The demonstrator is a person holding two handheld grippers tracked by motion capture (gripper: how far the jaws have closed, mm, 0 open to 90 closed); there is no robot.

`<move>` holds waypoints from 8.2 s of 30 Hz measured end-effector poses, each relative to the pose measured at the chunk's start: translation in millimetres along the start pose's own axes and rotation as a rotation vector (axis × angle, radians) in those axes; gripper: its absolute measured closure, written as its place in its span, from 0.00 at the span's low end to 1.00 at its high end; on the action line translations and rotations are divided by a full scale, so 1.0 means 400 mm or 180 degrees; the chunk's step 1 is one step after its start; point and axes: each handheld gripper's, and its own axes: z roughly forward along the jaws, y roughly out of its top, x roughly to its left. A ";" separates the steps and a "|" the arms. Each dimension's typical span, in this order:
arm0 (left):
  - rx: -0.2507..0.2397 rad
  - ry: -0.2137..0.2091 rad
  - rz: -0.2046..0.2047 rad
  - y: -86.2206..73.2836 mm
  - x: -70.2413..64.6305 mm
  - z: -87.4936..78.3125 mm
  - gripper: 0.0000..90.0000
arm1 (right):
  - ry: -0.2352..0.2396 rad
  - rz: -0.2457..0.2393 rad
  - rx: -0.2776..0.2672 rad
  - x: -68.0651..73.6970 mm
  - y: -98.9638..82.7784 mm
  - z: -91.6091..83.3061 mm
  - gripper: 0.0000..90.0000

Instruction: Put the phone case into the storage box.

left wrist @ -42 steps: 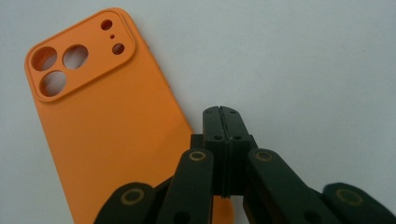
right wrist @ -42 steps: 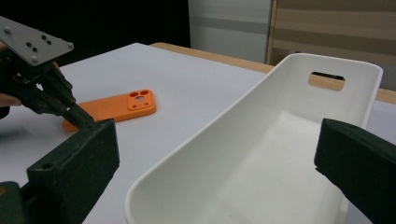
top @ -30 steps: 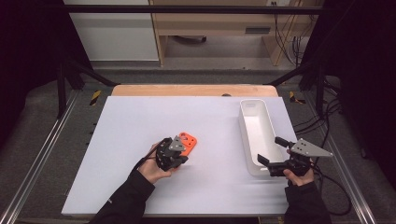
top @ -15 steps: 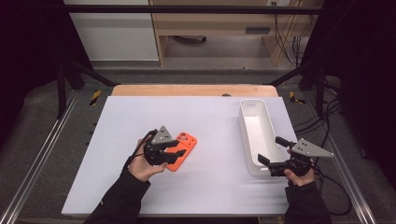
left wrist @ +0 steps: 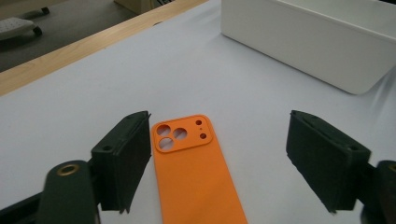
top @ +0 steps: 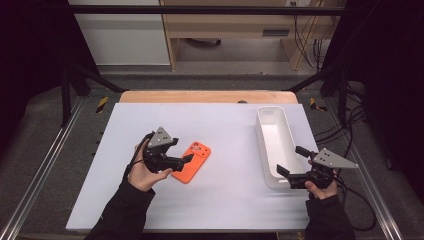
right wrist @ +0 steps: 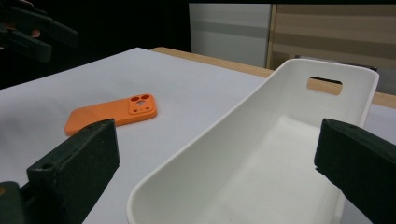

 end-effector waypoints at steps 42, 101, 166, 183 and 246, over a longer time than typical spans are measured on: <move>0.0332 0.0127 -0.0164 -0.011 0.042 0.147 0.01 | -0.0014 0.0001 0.0008 -0.001 0.000 0.000 0.00; 0.1103 0.0118 -0.0263 -0.107 0.034 0.266 0.05 | -0.0018 -0.0004 0.0005 0.000 0.001 -0.001 0.00; 0.1055 0.0302 -0.0265 -0.085 0.016 0.243 0.15 | -0.0024 0.0010 -0.0021 -0.002 0.003 -0.004 0.00; 0.0727 0.0196 -0.0240 -0.034 0.004 0.178 0.15 | -0.0020 -0.0009 -0.0024 -0.001 0.004 -0.005 0.00; 0.0386 -0.0540 0.0589 0.050 -0.146 0.087 0.15 | 0.0512 -0.0558 0.0189 0.120 0.060 0.046 0.00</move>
